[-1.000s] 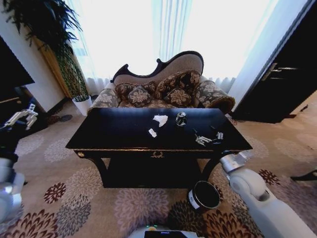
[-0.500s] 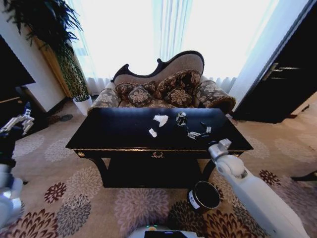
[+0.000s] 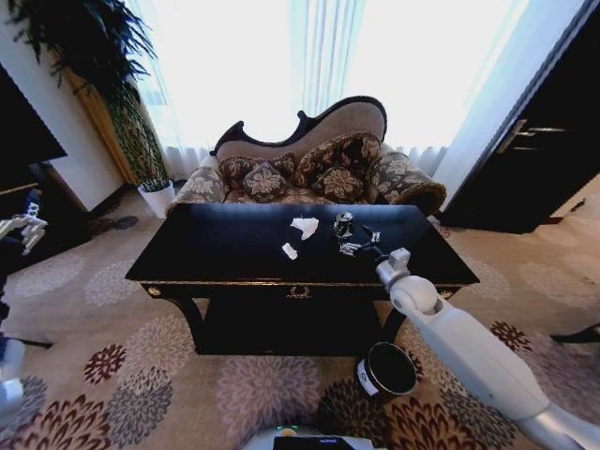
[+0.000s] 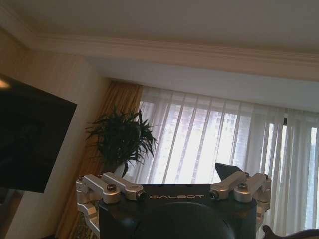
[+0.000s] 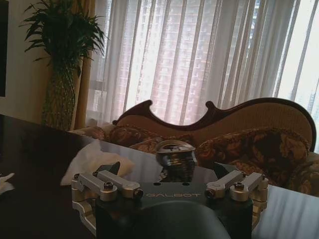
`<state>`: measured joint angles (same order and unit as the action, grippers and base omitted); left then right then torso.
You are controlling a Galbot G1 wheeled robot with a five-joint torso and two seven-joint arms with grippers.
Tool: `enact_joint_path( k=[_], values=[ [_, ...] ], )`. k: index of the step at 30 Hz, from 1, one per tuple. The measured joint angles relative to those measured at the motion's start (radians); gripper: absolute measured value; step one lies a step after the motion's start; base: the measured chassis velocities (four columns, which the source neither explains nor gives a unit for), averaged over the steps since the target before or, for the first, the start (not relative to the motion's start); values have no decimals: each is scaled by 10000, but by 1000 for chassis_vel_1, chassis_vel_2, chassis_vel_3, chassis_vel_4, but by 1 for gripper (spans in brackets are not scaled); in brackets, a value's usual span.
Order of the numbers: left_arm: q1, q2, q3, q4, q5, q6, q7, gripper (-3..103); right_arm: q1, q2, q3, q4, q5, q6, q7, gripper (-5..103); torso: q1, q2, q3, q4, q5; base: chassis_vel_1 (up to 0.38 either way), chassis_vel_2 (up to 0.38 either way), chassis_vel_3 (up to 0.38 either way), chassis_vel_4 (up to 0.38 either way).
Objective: Move to the front of the table and place the trash on the table into the trash bin.
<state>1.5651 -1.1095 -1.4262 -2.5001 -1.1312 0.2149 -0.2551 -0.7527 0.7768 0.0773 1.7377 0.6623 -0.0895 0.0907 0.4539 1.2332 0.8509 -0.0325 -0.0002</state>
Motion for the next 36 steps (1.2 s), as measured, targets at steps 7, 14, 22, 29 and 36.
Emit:
enact_joint_path(
  k=[7, 14, 22, 29, 36],
  values=[
    [110, -29, -250, 0, -25, -11, 36, 100, 916, -9, -680, -751, 207, 41, -112, 100, -1, 0, 0, 1, 0, 0, 0, 0, 0],
    [188, -101, -418, 1, -60, -45, 120, 100, 1467, 81, -1247, -1219, 382, -20, -112, 100, 0, 0, 0, 1, 0, 0, 0, 0, 0],
    [199, 2, -634, 1, -205, -48, 126, 100, 2240, 3, -2118, -1819, 1060, -242, -112, 100, 0, 0, 0, 0, 0, 0, 0, 0, 0],
    [226, -40, -692, 1, -195, -59, 169, 100, 2543, 98, -2515, -2027, 1382, -320, -100, 100, 0, 0, -1, 1, 0, 0, 0, 0, 0],
    [284, -70, -735, 1, -168, -71, 182, 100, 2677, 226, -2587, -2228, 1026, -148, -253, 89, -1, 0, -1, 1, 0, 0, 0, 0, 0]
  ],
)
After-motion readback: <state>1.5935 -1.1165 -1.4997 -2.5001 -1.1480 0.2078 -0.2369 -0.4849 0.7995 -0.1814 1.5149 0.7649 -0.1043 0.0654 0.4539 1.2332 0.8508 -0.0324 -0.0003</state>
